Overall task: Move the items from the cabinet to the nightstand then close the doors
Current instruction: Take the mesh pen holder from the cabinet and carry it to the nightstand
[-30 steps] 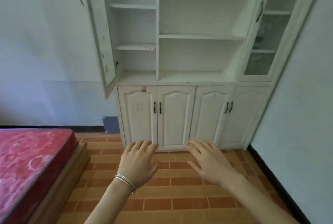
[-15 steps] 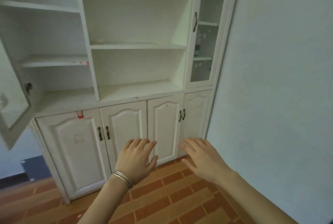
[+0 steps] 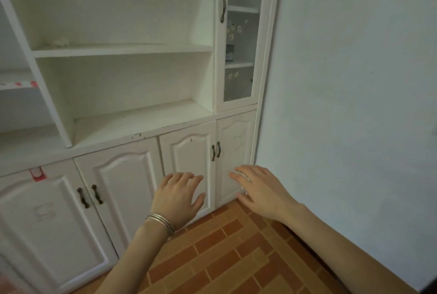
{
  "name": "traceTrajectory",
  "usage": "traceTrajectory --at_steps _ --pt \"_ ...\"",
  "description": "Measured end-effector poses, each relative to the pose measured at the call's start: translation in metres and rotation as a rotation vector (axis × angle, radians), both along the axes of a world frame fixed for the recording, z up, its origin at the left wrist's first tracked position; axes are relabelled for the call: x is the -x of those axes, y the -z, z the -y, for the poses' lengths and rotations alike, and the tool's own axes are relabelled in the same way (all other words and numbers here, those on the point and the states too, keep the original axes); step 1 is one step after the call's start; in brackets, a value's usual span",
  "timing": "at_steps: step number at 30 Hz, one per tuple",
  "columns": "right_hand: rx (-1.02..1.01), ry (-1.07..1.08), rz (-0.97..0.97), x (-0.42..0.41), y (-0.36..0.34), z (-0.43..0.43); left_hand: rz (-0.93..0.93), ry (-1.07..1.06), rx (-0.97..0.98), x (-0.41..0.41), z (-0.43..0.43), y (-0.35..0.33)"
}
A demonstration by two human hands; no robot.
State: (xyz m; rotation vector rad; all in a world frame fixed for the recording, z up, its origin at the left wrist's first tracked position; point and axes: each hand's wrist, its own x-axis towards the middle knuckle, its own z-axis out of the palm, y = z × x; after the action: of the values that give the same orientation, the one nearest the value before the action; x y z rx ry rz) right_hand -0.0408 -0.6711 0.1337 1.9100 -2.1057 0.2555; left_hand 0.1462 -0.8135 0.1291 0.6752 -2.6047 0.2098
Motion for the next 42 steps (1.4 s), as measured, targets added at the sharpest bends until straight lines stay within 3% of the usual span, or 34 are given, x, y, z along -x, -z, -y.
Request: traceTrajectory --at_steps 17,24,32,42 --pt "0.034 -0.011 -0.125 0.242 -0.079 0.145 -0.133 0.012 0.108 0.246 0.143 -0.067" --pt "0.102 0.034 -0.17 0.309 -0.1 0.229 -0.184 0.052 0.185 0.31 0.24 -0.084" --pt "0.199 0.056 -0.276 0.372 -0.166 0.352 -0.239 0.049 0.285 0.38 0.374 -0.152" --pt "0.247 0.039 -0.437 0.443 -0.226 0.463 -0.239 -0.027 0.29 0.469 0.491 -0.178"
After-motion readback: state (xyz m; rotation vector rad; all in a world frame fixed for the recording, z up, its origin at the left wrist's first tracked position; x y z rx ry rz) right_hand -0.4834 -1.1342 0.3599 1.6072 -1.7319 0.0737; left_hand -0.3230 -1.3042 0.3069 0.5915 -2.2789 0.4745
